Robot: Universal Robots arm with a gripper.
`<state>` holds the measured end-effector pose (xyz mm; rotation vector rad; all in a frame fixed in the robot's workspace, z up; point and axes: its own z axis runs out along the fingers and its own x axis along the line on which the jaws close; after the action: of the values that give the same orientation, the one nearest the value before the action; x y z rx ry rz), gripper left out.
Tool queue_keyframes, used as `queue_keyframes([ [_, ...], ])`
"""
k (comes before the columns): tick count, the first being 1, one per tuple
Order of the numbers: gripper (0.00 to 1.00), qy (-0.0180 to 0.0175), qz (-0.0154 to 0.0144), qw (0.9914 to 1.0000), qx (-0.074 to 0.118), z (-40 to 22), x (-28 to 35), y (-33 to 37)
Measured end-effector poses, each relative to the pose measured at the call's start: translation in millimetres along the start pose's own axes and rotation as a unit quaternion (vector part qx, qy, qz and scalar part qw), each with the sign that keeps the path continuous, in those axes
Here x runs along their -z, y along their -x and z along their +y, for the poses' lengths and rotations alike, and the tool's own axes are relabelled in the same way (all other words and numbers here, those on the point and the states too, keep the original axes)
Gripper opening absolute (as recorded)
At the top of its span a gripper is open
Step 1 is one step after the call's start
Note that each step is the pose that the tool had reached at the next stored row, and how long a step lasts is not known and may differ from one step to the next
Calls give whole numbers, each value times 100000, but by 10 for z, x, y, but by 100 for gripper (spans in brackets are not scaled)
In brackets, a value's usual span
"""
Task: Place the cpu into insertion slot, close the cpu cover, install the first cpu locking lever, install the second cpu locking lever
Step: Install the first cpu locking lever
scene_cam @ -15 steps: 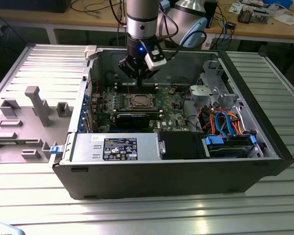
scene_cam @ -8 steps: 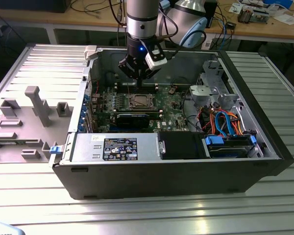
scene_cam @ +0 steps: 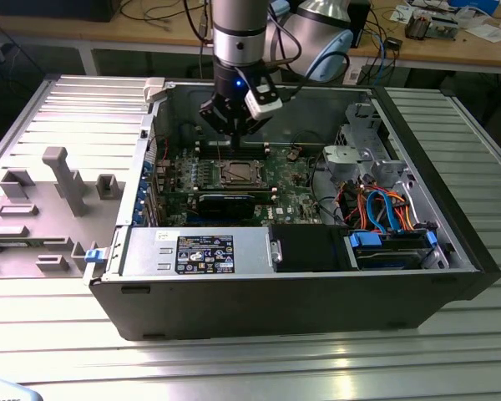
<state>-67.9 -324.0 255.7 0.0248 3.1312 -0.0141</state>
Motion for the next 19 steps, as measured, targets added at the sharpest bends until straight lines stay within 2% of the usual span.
queue_keyframes([
  [11, 11, -3, -12, 100000, 1, 1, 28, -25],
  [12, 11, 0, -21, 100000, 2, 4, 28, -78],
  [13, 11, 0, -24, 100000, 2, 5, 28, -99],
  [19, 11, -1, -24, 100000, -4, 12, 29, -158],
])
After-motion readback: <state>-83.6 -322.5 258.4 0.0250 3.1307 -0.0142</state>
